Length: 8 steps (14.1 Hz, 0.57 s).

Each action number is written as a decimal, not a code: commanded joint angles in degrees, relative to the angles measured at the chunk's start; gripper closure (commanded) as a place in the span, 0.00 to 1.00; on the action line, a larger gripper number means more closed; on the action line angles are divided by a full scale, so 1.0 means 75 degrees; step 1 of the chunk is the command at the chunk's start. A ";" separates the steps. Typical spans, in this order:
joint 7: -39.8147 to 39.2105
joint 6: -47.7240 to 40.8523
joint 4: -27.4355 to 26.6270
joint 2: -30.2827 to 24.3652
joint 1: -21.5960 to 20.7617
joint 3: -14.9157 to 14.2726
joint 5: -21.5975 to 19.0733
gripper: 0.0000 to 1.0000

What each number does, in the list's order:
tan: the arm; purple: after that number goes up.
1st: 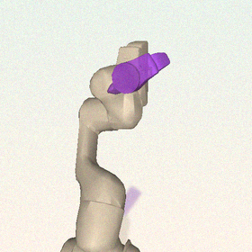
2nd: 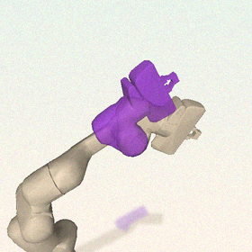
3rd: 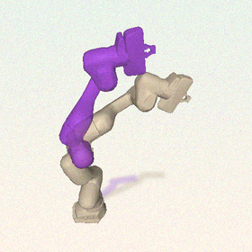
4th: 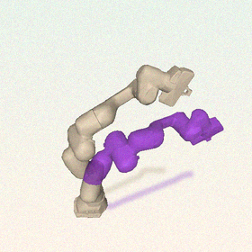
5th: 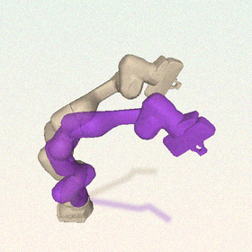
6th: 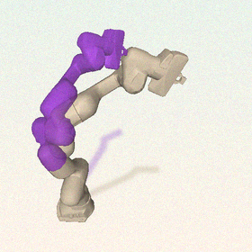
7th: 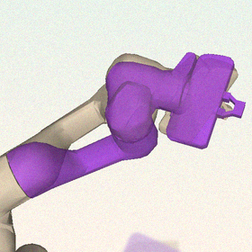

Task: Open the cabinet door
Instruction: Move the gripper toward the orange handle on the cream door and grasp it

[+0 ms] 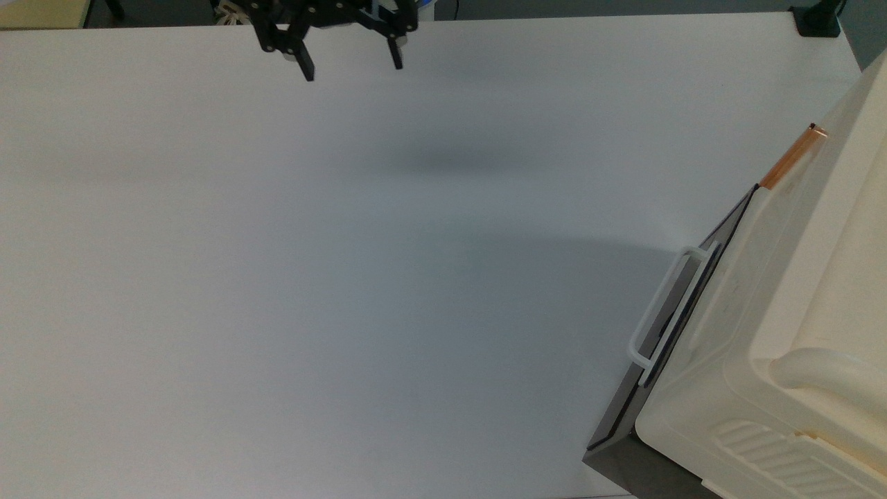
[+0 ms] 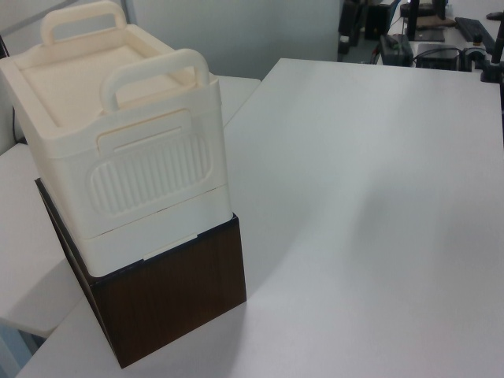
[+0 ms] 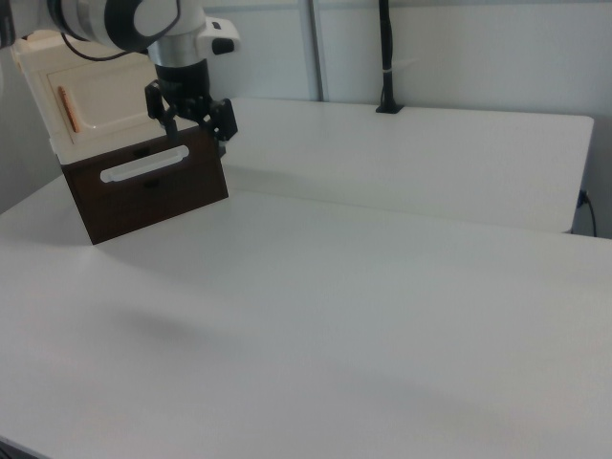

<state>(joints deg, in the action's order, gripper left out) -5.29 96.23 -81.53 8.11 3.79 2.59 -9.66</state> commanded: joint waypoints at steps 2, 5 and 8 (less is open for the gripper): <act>-0.1086 0.1031 0.0404 0.0569 -0.0714 0.0322 -0.0282 0.00; -0.1123 0.2154 0.0570 0.0969 -0.1628 0.0277 -0.0235 0.00; -0.1123 0.3326 0.0733 0.1145 -0.2600 0.0171 -0.0107 0.00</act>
<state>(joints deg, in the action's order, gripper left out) -12.05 116.23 -78.27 15.65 -10.55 5.47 -11.02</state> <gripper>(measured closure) 0.000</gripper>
